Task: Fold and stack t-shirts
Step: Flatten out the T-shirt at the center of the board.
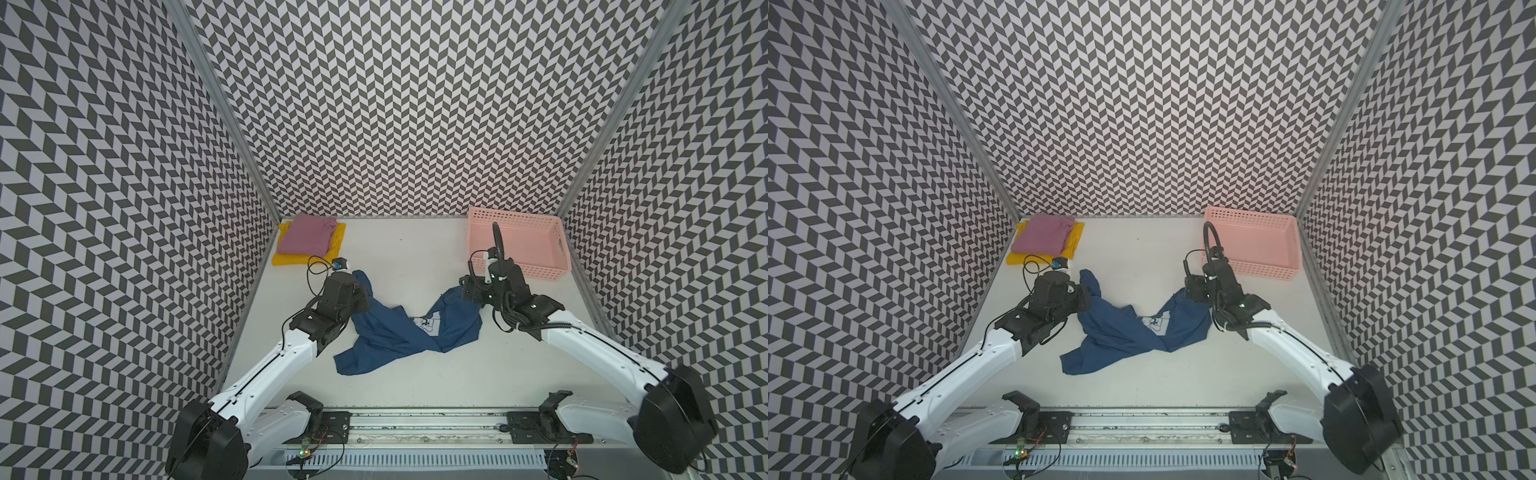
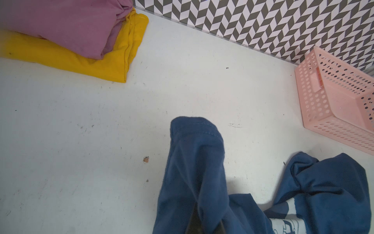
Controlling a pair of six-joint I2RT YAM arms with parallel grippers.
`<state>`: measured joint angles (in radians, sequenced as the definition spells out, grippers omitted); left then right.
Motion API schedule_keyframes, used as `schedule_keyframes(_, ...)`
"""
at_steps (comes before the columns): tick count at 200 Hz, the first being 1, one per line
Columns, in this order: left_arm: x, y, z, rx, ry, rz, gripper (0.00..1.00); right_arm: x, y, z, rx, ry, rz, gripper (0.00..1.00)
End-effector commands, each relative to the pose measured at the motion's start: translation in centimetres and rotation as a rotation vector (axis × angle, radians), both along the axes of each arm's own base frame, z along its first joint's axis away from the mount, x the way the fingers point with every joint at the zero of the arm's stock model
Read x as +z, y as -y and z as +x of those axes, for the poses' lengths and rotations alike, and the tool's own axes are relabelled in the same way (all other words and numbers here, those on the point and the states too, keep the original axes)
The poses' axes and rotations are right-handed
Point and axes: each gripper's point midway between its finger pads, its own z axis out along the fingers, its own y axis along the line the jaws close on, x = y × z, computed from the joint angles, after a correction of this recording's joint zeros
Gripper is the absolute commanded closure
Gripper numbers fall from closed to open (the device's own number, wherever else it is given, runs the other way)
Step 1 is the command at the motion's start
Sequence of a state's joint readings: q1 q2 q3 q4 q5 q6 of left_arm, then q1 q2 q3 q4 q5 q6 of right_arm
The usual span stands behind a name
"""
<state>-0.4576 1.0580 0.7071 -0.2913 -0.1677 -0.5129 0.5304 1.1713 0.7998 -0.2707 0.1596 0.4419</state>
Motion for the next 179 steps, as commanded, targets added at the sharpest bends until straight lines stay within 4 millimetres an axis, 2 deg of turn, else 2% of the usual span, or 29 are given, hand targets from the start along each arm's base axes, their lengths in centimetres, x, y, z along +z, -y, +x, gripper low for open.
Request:
schedule_keyframes(1,1.3,0.2,0.3,-0.01,0.033,-0.002,1.0,-3.8,0.9,-3.9,0.014,-0.14,-0.014,0.15)
schedule_keyframes(18,1.4,0.3,0.3,-0.012,0.033,-0.002,1.0,-5.3,0.5,-6.1,0.036,-0.203,0.048,0.14)
schedule_keyframes(40,1.7,0.4,0.3,-0.018,0.036,-0.004,1.0,-8.2,0.2,-8.4,0.052,-0.314,0.082,0.14)
schedule_keyframes(67,2.2,0.2,0.3,-0.013,0.049,-0.002,1.0,-10.5,-0.4,-9.9,0.079,-0.375,0.113,0.14)
schedule_keyframes(116,2.4,0.1,0.2,-0.01,0.051,-0.002,1.0,-13.3,-0.4,-9.8,0.08,-0.395,0.084,0.14)
schedule_keyframes(134,2.5,0.1,0.2,-0.01,0.055,0.0,1.0,-14.4,0.3,-9.3,0.043,-0.383,0.056,0.14)
schedule_keyframes(179,2.8,-0.1,0.1,-0.007,0.06,0.002,1.0,-15.8,-0.1,-8.3,0.062,-0.391,0.009,0.14)
